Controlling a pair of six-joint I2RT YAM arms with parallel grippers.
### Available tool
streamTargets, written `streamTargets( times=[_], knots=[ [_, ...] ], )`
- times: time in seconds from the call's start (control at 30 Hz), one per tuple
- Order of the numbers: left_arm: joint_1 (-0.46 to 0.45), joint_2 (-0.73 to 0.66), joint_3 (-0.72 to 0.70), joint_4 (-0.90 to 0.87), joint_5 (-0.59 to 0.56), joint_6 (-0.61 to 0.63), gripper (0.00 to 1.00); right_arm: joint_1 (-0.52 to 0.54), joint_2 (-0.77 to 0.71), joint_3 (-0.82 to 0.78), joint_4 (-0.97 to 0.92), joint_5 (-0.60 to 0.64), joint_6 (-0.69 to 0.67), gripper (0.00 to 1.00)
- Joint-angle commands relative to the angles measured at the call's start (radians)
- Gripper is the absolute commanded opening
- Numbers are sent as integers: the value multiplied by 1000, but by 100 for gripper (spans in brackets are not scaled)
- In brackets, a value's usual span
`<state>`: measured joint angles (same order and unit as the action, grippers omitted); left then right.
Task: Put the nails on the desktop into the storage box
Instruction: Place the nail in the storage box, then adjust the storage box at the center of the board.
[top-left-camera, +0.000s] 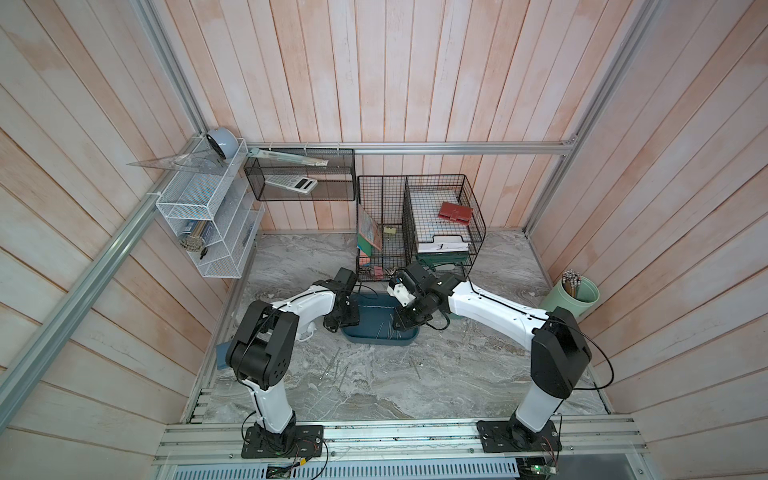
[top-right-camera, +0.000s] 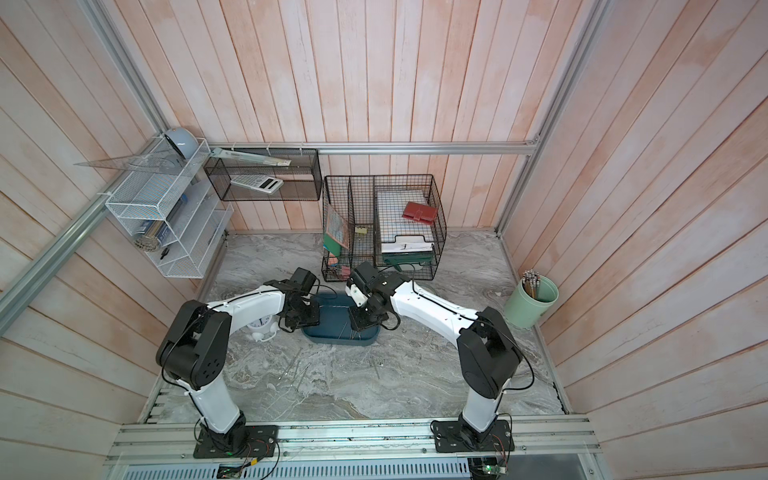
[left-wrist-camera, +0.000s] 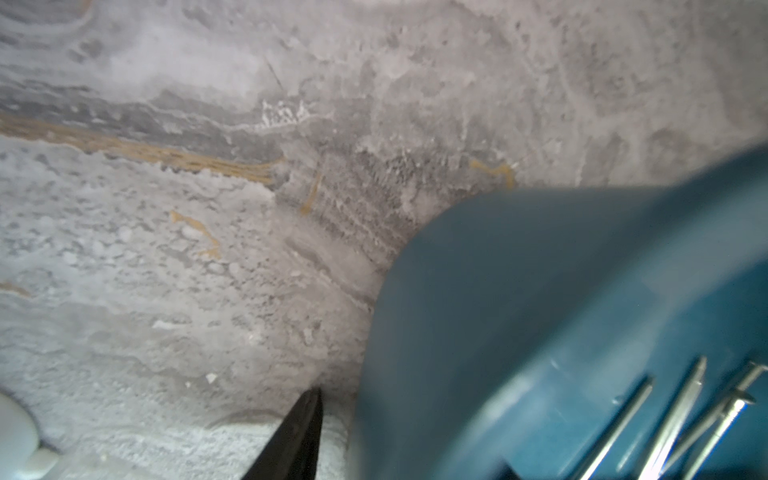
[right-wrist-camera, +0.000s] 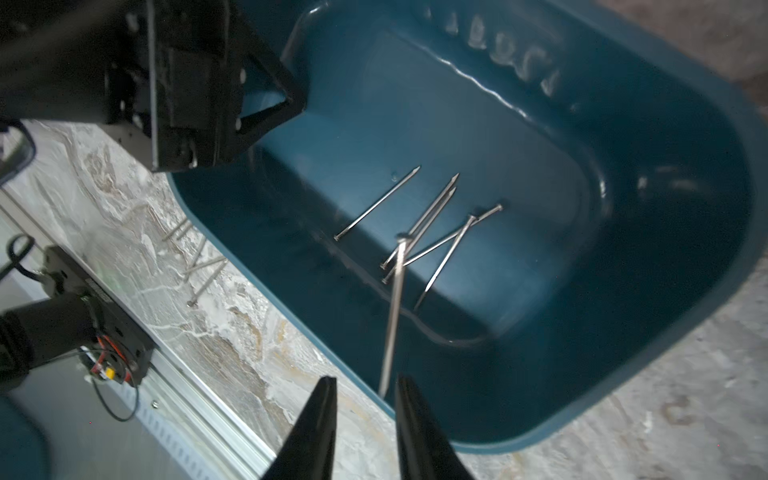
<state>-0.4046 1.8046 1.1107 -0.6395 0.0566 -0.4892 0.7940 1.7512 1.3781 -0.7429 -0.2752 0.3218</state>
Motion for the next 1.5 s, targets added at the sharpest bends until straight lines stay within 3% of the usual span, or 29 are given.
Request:
streamTargets(
  times=[0.0,0.13,0.47,0.67,1.1,1.2,1.37,1.47],
  knots=[
    [6,14,2,-2,9,9,48,-4,-56,10,-18,-27,-10,49],
    [6,12,5,-5,10,8,48,9,-148,10,-72,10,1,60],
    [7,16,7,1,22,4,48,210,-411,-267,-228,216,170,50],
    [6,15,1,5,23,4,48,338,-350,-337,-246,327,232,44],
    [6,34,-3,14,15,6,47,350,-213,-415,-55,408,217,38],
    [6,47,7,12,-17,6,39,350,-241,-416,-44,420,220,38],
    [7,77,39,0,-50,7,8,343,-270,-424,-59,409,203,38],
    [10,82,46,-12,-71,6,0,342,-268,-424,-60,384,195,38]
  ],
)
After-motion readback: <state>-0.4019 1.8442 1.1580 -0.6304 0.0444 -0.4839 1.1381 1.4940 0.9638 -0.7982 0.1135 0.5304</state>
